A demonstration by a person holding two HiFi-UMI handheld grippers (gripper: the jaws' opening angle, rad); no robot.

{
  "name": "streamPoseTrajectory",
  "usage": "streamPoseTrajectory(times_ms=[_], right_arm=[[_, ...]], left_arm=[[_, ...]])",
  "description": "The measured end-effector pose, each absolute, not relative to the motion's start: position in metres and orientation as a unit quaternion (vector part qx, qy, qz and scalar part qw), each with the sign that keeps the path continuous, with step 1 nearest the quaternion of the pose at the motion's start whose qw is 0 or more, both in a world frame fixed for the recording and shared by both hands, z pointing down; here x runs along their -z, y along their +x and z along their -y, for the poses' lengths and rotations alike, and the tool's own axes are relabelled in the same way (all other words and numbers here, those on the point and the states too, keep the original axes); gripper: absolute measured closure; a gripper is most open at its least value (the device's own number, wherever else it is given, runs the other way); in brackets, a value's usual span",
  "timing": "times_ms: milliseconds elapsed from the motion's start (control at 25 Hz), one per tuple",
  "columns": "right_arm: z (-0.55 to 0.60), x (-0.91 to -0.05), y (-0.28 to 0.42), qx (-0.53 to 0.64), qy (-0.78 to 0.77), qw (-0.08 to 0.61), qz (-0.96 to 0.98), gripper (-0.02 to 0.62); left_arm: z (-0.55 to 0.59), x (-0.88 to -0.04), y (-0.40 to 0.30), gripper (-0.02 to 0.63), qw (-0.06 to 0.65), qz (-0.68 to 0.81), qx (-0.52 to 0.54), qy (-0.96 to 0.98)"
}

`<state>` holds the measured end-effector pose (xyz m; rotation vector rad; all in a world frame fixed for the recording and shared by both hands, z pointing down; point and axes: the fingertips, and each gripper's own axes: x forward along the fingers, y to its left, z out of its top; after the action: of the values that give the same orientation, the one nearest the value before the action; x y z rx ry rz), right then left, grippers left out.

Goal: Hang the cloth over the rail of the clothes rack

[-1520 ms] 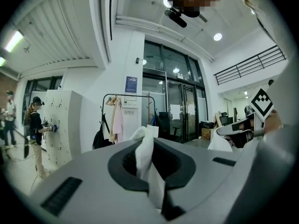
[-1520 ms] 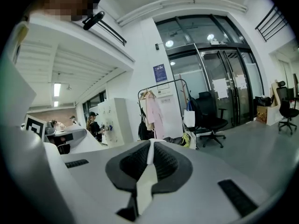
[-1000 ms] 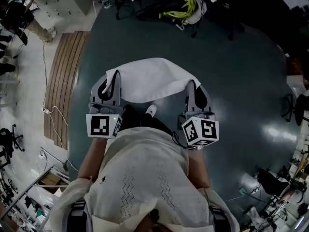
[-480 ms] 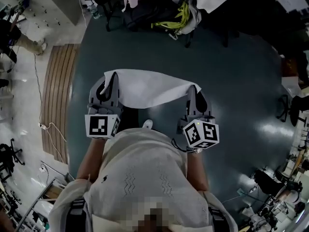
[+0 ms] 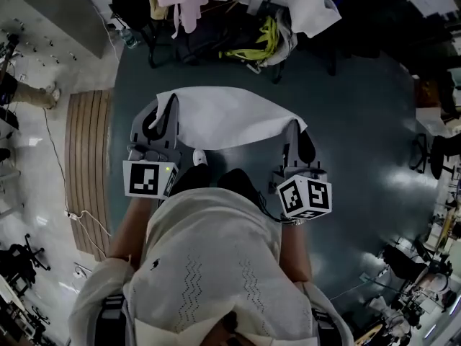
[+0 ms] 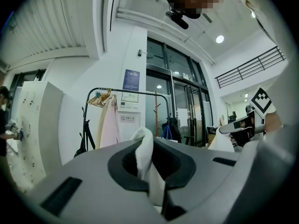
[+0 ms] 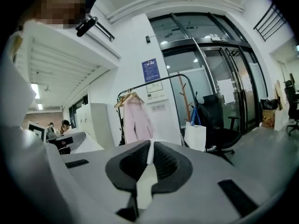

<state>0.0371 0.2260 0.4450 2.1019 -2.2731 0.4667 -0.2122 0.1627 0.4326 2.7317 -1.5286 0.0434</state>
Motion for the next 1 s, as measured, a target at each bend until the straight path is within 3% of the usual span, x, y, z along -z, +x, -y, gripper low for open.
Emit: streamPoseTrajectory(times_ms=[440, 1000], right_arm=[[-0.124, -0.466, 0.041, -0.15, 0.67, 0.029, 0.726, 0.571], [0.075, -0.501, 0.165, -0.183, 0.643, 0.023, 0.744, 0.571]], left_arm=[[-0.062, -0.455, -0.203, 0.587, 0.022, 0.488, -0.023, 0.872], [0.121, -0.472, -0.099, 0.587, 0.013, 0.529, -0.069, 0.846]])
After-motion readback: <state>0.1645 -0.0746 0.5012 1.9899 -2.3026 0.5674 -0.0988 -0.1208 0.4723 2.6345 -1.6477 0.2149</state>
